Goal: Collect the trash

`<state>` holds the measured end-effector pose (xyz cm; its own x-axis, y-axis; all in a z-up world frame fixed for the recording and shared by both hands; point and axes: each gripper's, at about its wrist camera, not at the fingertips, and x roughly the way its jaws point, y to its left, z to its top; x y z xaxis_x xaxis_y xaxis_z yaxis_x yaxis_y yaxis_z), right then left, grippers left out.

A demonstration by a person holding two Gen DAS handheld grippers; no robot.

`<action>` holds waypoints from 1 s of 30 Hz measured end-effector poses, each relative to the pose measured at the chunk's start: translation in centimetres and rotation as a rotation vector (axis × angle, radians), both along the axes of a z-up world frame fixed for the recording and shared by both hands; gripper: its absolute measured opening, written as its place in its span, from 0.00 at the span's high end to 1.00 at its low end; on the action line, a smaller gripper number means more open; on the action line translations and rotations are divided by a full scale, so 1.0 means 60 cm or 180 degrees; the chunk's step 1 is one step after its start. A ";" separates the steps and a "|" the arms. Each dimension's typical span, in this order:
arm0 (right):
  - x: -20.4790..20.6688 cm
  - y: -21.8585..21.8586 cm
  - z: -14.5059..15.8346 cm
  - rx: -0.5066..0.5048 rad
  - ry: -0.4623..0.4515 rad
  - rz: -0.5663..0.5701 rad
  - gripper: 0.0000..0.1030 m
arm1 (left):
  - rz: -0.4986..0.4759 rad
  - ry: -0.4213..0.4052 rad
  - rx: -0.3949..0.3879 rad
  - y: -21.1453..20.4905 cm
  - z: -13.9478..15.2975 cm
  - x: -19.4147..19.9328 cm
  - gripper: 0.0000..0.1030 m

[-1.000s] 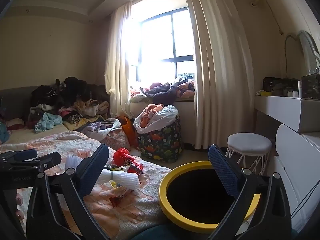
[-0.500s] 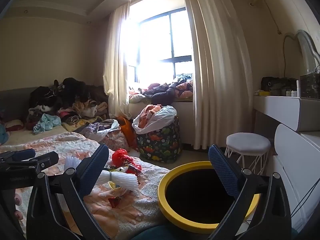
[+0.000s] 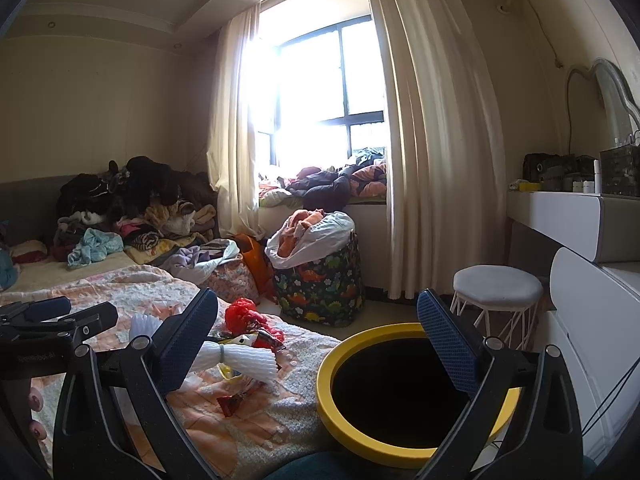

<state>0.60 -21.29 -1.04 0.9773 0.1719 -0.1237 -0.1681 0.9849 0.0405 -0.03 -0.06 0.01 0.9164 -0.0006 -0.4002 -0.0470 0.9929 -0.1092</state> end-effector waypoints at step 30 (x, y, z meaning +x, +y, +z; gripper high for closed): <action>0.003 0.001 -0.010 0.0009 0.0094 0.0018 0.06 | -0.0009 -0.0010 -0.0016 0.000 0.024 -0.001 0.10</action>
